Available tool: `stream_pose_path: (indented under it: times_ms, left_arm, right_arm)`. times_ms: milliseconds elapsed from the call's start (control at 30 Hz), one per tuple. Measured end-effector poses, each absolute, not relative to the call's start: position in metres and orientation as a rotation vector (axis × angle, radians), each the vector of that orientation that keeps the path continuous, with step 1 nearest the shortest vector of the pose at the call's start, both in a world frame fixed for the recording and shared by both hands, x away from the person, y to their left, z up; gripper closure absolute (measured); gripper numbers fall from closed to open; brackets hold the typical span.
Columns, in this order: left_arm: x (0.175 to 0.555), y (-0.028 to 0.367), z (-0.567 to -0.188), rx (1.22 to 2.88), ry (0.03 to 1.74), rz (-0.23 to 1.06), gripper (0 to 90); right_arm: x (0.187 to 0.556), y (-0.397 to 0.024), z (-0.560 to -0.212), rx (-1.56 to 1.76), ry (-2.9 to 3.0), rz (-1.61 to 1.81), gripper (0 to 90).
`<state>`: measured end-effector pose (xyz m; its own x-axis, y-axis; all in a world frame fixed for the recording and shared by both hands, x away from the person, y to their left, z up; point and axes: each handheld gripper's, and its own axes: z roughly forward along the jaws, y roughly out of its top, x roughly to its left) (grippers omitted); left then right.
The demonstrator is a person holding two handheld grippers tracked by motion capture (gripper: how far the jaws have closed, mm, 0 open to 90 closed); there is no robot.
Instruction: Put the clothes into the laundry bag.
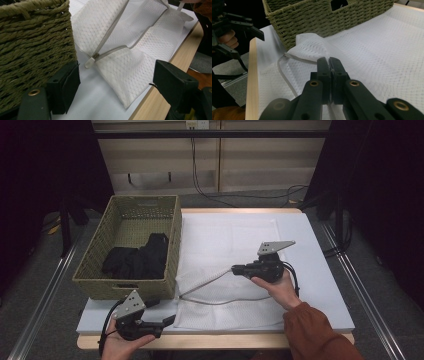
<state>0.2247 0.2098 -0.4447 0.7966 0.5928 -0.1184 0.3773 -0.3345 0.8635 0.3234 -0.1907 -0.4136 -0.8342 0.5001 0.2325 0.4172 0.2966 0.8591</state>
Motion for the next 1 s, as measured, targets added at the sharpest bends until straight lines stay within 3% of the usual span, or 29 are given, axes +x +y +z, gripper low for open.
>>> stream_pose_path:
  times_ms: [667, 900, 1000]
  left_arm:
    - [0.223, 0.208, -0.443, 1.972, 0.723, 0.277, 22.1]
    - [0.223, 0.212, -0.438, 1.97, 0.733, 0.289, 28.2]
    - [0.224, 0.214, -0.43, 1.962, 0.725, 0.266, 36.1]
  right_arm:
    - [0.332, -0.184, -0.394, 0.817, 2.406, 1.706, 88.0]
    - [0.332, -0.183, -0.396, 0.813, 2.423, 1.675, 88.0]
    - [0.332, -0.182, -0.397, 0.815, 2.425, 1.669, 88.0]
